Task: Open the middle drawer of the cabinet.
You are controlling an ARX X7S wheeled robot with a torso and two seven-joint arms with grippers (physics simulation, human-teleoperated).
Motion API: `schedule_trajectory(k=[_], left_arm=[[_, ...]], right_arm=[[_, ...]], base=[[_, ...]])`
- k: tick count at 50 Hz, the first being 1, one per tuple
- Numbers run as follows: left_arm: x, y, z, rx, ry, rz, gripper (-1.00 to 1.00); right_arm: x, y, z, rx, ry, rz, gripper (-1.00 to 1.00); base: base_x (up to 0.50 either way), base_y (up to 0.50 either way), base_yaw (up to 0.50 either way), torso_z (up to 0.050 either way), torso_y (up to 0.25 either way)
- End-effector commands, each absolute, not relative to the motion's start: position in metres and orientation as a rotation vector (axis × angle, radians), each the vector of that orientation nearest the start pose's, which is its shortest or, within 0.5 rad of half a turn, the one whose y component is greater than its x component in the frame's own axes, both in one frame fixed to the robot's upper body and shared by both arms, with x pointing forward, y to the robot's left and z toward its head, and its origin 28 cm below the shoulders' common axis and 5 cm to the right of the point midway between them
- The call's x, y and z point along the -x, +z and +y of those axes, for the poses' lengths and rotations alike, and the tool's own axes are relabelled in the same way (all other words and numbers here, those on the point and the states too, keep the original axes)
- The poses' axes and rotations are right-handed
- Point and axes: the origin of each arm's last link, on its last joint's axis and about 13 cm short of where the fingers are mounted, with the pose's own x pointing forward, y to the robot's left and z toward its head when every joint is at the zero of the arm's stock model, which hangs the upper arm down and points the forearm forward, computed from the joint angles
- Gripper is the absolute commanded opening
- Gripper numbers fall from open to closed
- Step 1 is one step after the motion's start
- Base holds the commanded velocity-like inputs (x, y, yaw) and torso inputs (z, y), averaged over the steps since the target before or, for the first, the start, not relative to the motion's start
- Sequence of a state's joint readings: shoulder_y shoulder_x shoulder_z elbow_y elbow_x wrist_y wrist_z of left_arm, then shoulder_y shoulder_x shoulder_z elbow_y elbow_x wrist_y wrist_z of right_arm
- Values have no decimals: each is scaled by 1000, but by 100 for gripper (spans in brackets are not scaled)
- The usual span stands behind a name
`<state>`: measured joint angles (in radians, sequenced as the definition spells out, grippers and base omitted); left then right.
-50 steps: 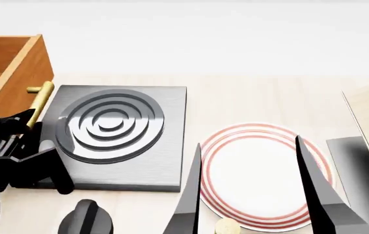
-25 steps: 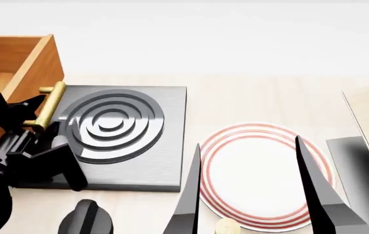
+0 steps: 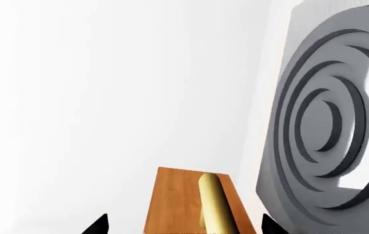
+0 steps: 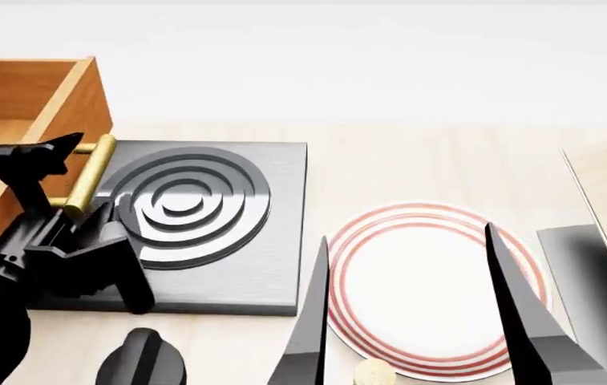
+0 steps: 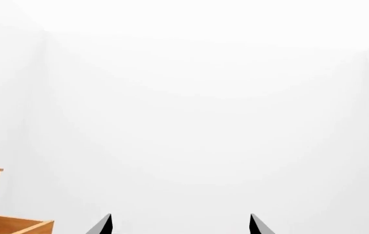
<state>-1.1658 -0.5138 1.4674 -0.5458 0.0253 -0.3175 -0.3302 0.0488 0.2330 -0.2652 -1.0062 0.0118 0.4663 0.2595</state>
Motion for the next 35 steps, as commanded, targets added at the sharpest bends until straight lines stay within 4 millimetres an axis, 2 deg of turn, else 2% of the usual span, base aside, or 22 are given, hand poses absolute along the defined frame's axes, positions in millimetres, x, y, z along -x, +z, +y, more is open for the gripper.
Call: schedule_trajectory(k=[1, 8, 12, 23, 35], left_arm=[[-372, 130, 260, -1380, -236, -14, 100], [-365, 120, 262, -1353, -294, 77, 100], [-366, 121, 261, -1344, -275, 42, 100], [-352, 151, 246, -1246, -208, -207, 100], [-331, 184, 243, -1091, -163, -285, 100]], right_arm=[[-157, 182, -81, 84, 59, -581, 100], [-156, 182, -81, 84, 58, -583, 100], [-156, 181, -81, 85, 56, -583, 100], [-157, 181, -81, 84, 57, -581, 100], [-157, 180, -80, 85, 62, -581, 100]], base=[[0, 0, 0, 0, 0], [0, 0, 0, 0, 0], [0, 0, 0, 0, 0], [0, 0, 0, 0, 0], [0, 0, 0, 0, 0]])
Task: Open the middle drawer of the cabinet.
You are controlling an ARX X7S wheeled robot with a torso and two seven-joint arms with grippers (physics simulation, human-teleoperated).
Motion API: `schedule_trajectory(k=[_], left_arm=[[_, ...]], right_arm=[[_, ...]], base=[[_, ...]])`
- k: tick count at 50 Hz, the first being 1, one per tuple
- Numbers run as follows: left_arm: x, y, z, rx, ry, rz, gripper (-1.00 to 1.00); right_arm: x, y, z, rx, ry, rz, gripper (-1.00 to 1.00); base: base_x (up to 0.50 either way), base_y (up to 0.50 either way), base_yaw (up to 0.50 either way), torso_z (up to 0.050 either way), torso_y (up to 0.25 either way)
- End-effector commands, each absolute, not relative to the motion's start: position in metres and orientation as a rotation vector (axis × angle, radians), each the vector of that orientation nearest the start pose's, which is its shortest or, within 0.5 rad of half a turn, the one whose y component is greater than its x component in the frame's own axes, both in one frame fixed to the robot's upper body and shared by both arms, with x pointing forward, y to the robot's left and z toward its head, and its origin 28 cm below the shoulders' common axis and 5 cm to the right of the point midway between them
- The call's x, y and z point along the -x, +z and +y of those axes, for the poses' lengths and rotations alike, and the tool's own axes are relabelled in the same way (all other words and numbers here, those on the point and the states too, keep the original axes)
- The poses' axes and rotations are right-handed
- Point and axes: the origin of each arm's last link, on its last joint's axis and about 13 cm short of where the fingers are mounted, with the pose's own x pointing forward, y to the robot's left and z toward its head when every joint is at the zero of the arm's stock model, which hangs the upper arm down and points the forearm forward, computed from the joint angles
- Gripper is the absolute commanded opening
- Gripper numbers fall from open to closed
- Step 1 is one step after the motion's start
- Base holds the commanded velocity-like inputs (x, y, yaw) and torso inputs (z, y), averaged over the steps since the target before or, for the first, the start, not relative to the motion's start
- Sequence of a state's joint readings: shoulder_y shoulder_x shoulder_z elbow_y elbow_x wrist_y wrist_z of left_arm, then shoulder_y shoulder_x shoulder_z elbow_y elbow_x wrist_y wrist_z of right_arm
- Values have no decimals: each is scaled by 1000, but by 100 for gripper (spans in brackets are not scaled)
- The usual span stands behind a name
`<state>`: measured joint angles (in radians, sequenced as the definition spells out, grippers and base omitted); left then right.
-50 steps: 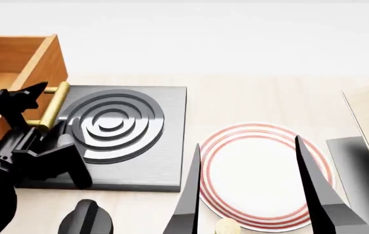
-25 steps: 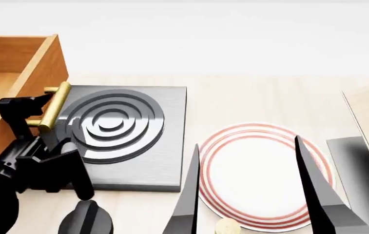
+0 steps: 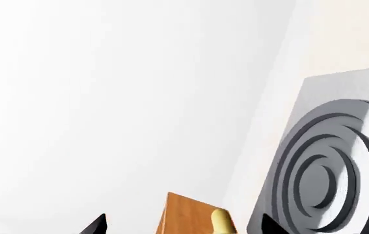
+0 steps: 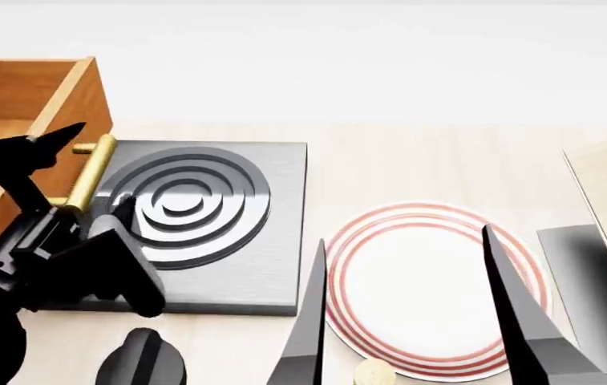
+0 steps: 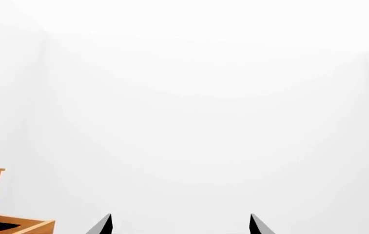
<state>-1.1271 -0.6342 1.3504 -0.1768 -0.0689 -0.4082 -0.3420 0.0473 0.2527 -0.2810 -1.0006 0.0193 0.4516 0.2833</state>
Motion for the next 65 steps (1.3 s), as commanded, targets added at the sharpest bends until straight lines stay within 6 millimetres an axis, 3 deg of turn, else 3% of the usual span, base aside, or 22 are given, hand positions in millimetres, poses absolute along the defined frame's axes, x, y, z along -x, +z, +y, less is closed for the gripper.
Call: schedule_trajectory(k=[1, 20, 28, 48, 65], left_arm=[[-330, 187, 243, -1086, -161, -288, 100], [-315, 251, 249, -671, -172, -146, 100], [-315, 262, 253, -595, -181, -50, 100], [-320, 272, 255, -439, -178, 82, 100], [-329, 262, 258, -305, -182, 177, 100]], right_arm=[[-157, 180, -80, 84, 62, -581, 100], [-156, 181, -80, 86, 69, -581, 100], [-156, 181, -79, 86, 71, -580, 100], [-159, 178, -79, 83, 75, -572, 100], [-158, 178, -79, 87, 74, -573, 100]], base=[[0, 0, 0, 0, 0], [0, 0, 0, 0, 0], [0, 0, 0, 0, 0], [0, 0, 0, 0, 0], [0, 0, 0, 0, 0]])
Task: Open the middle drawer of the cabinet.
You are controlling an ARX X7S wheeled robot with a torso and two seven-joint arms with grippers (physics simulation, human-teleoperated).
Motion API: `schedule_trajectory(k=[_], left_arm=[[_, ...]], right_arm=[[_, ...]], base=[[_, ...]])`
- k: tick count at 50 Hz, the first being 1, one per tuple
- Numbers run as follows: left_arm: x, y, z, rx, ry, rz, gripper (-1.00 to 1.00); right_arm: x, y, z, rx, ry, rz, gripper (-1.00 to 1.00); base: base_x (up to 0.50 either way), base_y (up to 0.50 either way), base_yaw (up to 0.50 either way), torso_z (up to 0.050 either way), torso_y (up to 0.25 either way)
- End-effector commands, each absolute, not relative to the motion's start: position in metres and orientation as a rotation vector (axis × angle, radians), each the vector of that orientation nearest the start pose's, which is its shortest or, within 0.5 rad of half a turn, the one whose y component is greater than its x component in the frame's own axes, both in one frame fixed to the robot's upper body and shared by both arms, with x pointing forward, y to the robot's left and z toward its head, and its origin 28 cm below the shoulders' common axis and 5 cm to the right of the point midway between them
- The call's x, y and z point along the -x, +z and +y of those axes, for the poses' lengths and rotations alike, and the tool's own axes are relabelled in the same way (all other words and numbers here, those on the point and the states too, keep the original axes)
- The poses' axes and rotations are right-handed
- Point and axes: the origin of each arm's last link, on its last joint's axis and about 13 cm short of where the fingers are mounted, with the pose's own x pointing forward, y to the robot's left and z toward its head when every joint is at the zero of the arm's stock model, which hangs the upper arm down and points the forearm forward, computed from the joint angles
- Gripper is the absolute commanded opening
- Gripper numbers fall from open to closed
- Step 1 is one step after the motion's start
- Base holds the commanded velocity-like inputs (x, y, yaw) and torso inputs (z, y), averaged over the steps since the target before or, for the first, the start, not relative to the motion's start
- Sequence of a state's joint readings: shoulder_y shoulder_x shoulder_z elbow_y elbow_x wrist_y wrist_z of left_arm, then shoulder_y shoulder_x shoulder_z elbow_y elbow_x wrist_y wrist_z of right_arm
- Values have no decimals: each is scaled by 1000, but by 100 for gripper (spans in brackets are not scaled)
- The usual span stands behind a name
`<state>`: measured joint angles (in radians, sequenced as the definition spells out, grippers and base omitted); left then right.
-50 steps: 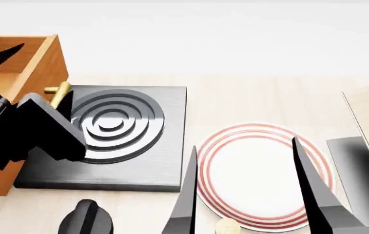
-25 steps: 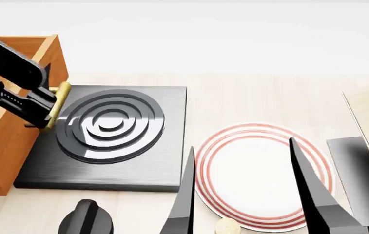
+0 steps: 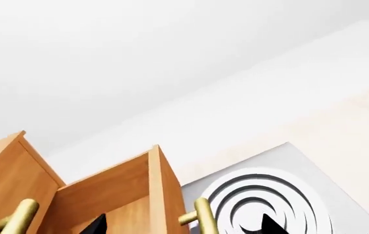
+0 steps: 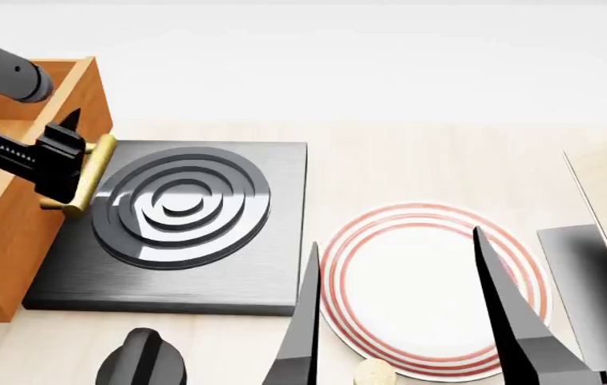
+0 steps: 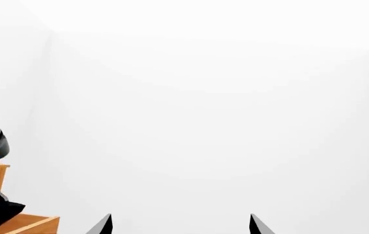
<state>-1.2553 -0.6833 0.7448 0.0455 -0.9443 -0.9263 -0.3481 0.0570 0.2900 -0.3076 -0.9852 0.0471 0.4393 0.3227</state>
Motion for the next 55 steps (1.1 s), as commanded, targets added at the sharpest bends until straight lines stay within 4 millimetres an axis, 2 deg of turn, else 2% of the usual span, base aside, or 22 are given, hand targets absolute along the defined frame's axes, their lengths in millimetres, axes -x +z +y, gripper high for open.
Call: schedule_trajectory(k=[1, 23, 39, 55], left_arm=[[-330, 261, 259, -304, -178, 181, 100], [-351, 250, 261, -199, -127, 240, 100], [-366, 237, 262, -200, -86, 286, 100], [-372, 223, 265, -189, -66, 327, 100]], right_arm=[[-158, 178, -79, 87, 75, -573, 100], [-158, 177, -78, 91, 80, -567, 100], [-160, 175, -79, 89, 80, -563, 100], [-160, 174, -79, 90, 79, -561, 100]], base=[[0, 0, 0, 0, 0], [0, 0, 0, 0, 0], [0, 0, 0, 0, 0], [0, 0, 0, 0, 0]])
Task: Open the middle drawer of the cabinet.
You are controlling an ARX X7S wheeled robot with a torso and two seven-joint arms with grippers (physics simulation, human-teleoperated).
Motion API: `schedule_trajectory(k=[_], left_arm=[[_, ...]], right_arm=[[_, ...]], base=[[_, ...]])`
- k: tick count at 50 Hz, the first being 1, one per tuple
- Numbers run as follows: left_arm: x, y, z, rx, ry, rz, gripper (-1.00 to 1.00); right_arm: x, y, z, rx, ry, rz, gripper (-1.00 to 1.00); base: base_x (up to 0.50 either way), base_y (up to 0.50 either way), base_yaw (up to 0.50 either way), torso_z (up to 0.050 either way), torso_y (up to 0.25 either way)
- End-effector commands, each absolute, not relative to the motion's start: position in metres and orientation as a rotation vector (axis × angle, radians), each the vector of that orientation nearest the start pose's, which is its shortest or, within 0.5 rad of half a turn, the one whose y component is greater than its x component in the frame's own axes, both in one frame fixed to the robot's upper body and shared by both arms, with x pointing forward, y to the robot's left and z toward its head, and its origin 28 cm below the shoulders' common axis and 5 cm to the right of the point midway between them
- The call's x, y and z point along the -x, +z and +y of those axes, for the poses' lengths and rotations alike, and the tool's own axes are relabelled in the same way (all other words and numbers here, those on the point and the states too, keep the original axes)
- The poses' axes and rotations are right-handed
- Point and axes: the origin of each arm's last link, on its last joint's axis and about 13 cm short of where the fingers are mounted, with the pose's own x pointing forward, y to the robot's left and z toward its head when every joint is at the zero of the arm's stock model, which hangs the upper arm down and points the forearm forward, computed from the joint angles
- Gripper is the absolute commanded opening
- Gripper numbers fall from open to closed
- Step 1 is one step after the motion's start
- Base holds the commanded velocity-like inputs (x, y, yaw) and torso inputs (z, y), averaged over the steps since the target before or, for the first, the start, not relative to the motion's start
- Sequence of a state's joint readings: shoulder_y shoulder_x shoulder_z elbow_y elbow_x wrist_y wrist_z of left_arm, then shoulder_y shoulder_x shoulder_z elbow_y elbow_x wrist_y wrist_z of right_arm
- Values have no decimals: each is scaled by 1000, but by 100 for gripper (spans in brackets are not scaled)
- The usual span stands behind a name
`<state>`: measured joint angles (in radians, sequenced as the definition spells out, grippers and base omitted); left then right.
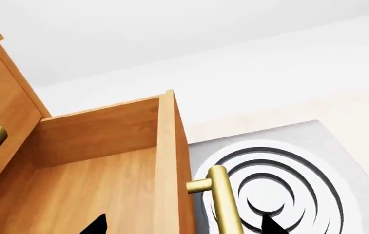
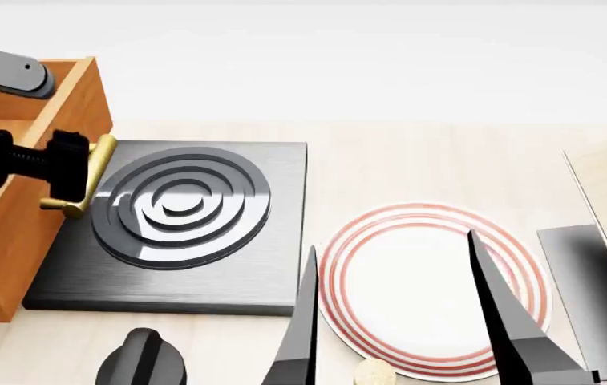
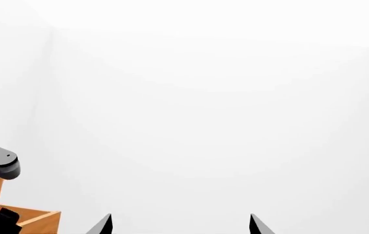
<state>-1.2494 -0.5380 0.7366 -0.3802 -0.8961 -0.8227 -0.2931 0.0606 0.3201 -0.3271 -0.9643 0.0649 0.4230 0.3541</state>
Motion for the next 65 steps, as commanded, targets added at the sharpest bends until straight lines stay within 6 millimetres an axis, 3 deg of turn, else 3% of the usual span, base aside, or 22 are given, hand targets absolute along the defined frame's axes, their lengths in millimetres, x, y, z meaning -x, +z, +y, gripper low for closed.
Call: schedule_trajectory(k=[1, 28, 65], left_arm=[[-372, 223, 265, -190, -66, 328, 100], [-375, 205, 265, -176, -60, 369, 100], [-372, 205, 250, -125, -122, 372, 100]], right_arm=[[-160, 174, -79, 92, 80, -561, 100], [-160, 174, -79, 96, 81, -561, 100], [-160, 173, -79, 95, 80, -558, 100]], base=[[0, 0, 0, 0, 0], [0, 0, 0, 0, 0], [0, 0, 0, 0, 0]])
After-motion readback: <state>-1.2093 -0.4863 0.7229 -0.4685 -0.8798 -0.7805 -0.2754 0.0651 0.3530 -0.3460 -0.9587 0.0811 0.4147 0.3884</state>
